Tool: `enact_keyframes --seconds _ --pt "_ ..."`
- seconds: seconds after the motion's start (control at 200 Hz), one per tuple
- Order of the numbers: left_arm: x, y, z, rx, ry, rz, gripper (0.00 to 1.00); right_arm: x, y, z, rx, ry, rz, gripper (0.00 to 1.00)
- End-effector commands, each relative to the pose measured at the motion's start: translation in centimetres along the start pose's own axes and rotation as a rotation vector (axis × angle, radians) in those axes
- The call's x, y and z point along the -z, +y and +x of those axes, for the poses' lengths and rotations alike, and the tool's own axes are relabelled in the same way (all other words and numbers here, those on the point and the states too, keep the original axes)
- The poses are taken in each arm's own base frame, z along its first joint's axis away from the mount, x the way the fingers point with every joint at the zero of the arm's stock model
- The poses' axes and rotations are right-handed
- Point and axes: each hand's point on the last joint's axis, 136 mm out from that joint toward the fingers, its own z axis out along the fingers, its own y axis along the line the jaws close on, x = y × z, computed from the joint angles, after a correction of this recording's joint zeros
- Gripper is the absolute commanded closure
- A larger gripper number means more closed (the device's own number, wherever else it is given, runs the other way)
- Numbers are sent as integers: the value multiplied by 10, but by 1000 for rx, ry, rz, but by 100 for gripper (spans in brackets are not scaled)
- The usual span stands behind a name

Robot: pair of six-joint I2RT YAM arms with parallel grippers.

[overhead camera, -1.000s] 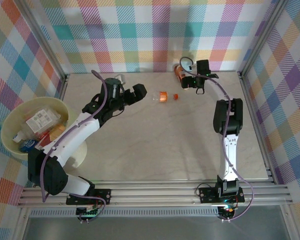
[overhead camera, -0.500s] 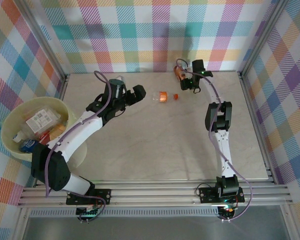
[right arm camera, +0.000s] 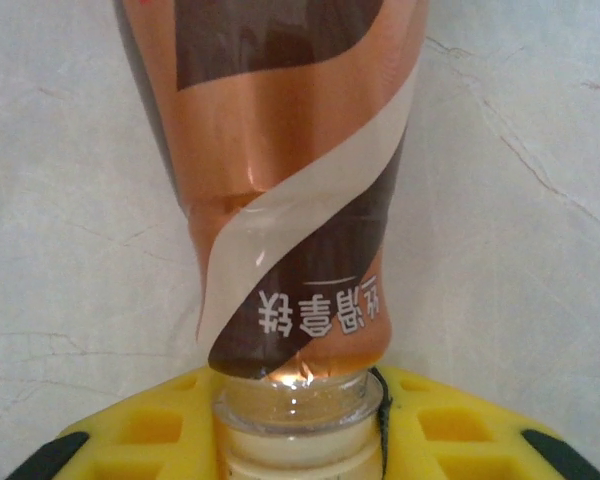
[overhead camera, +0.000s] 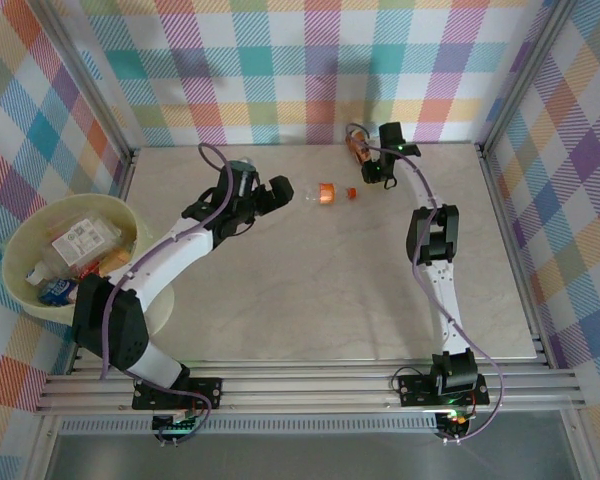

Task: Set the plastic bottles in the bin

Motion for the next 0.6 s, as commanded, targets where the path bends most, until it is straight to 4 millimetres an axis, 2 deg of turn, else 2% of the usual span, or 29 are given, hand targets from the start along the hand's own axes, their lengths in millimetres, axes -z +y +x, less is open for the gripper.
enact_keyframes --seconds 0.0,0.105,0.235,0.295,0.43,0.595 --pt "0 -12 1 -21 11 41 0 18 13 -9 9 -30 -44 73" --pt "-2 -22 4 -19 30 93 0 46 17 -12 -14 -51 -53 78" --pt "-1 -42 9 -12 46 179 0 93 31 -8 -47 -115 -88 81" --pt "-2 -51 13 2 53 221 0 113 35 1 -63 -138 -91 82" --pt "-4 -70 21 43 80 322 0 151 46 36 -142 -132 -113 84" --pt "-10 -100 34 74 135 447 0 199 83 73 -232 -150 -281 85"
